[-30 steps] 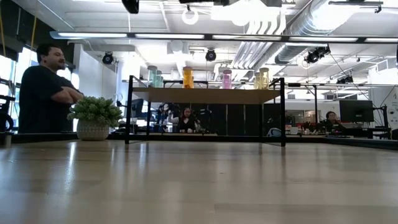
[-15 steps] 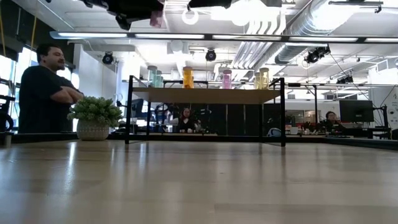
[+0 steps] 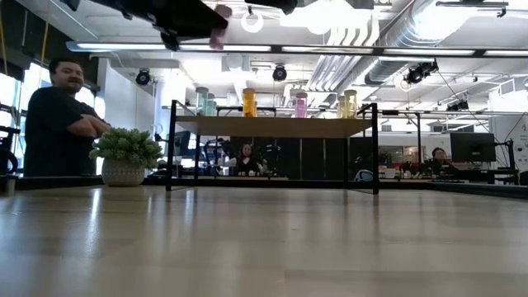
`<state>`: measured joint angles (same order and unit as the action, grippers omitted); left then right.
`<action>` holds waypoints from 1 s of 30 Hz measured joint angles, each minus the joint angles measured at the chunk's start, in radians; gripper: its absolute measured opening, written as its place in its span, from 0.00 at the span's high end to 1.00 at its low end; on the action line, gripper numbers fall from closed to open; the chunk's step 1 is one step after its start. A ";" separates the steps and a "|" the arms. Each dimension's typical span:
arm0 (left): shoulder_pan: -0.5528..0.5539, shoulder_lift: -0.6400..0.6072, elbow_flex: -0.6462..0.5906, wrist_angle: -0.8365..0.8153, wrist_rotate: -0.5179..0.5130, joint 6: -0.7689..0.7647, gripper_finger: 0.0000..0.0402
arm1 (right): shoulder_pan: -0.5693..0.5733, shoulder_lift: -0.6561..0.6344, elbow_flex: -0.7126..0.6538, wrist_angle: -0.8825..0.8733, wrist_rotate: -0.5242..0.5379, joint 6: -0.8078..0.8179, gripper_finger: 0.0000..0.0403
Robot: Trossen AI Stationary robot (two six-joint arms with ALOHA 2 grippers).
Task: Pick and place medicine bottles onto shelf by color
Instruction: Put the purple pill bottle on the shelf aligned with the purple pill bottle
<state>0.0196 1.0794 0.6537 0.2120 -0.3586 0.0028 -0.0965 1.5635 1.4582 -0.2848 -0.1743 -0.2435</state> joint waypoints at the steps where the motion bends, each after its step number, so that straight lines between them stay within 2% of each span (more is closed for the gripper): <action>1: 0.000 0.016 0.000 0.023 -0.005 0.000 0.74 | -0.007 0.000 0.000 0.002 -0.012 -0.001 0.54; 6: 0.000 0.091 0.000 0.132 -0.044 0.000 0.74 | -0.044 0.000 0.000 -0.003 -0.085 -0.001 0.54; 16: 0.001 0.202 0.000 0.306 -0.076 0.019 0.74 | -0.077 0.001 0.000 -0.017 -0.148 -0.009 0.54; 30: 0.001 0.227 0.000 0.314 -0.075 0.008 0.74 | -0.066 0.044 -0.001 -0.039 -0.149 0.007 0.54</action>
<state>0.0204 1.3060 0.6540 0.5259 -0.4335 0.0113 -0.1627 1.6078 1.4574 -0.3238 -0.3229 -0.2363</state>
